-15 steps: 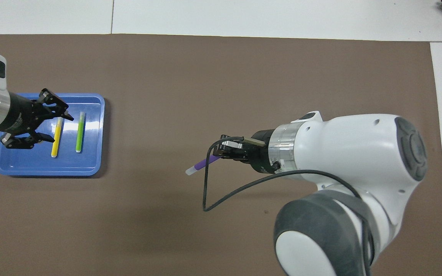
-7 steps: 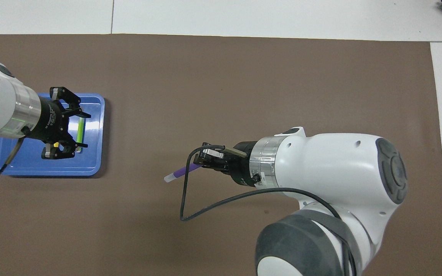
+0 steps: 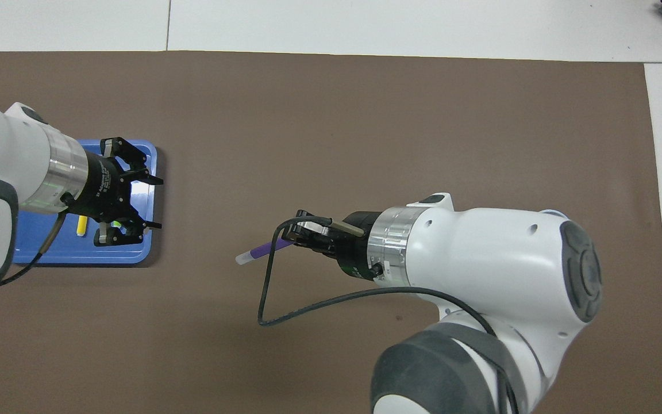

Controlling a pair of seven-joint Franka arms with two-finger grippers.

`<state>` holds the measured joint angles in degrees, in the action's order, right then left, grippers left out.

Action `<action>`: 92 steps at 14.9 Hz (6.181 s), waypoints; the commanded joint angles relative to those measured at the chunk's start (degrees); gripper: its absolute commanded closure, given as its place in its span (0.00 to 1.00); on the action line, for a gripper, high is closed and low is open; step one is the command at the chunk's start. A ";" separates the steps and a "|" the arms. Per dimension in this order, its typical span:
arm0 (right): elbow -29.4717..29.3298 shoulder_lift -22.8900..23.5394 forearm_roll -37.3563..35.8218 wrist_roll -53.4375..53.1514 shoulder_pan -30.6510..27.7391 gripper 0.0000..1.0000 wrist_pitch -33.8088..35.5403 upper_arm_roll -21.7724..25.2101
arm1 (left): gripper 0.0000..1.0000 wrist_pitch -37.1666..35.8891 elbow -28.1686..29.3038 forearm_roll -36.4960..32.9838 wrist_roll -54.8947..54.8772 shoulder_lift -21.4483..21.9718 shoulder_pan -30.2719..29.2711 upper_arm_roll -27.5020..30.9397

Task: Right arm passes pens to left for tray arrangement
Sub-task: 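Bring the purple pen to the left gripper while the left gripper reaches it, then close the left gripper on the purple pen held by the right gripper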

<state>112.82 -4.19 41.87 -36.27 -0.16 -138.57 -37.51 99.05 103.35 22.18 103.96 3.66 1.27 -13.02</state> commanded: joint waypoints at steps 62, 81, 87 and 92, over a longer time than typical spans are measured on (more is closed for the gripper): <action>0.65 1.91 4.89 0.15 0.78 1.00 -6.27 -0.02 | 1.00 12.93 14.16 -0.91 14.25 9.00 13.94 0.54; 0.65 1.91 4.89 0.15 0.78 1.00 -6.27 -0.02 | 1.00 10.91 13.55 -0.82 13.72 10.32 13.85 1.07; 0.56 1.91 4.89 -0.38 0.43 0.26 -5.74 -0.02 | 1.00 10.38 13.54 -1.09 13.63 10.40 13.50 1.16; 0.56 1.91 4.80 -0.47 0.25 0.00 -5.57 0.15 | 1.00 9.76 13.46 -3.54 12.32 10.32 13.50 1.16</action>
<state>113.26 -2.35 45.88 -36.42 0.60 -143.30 -36.93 109.84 116.01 20.36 117.40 12.69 14.59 -12.29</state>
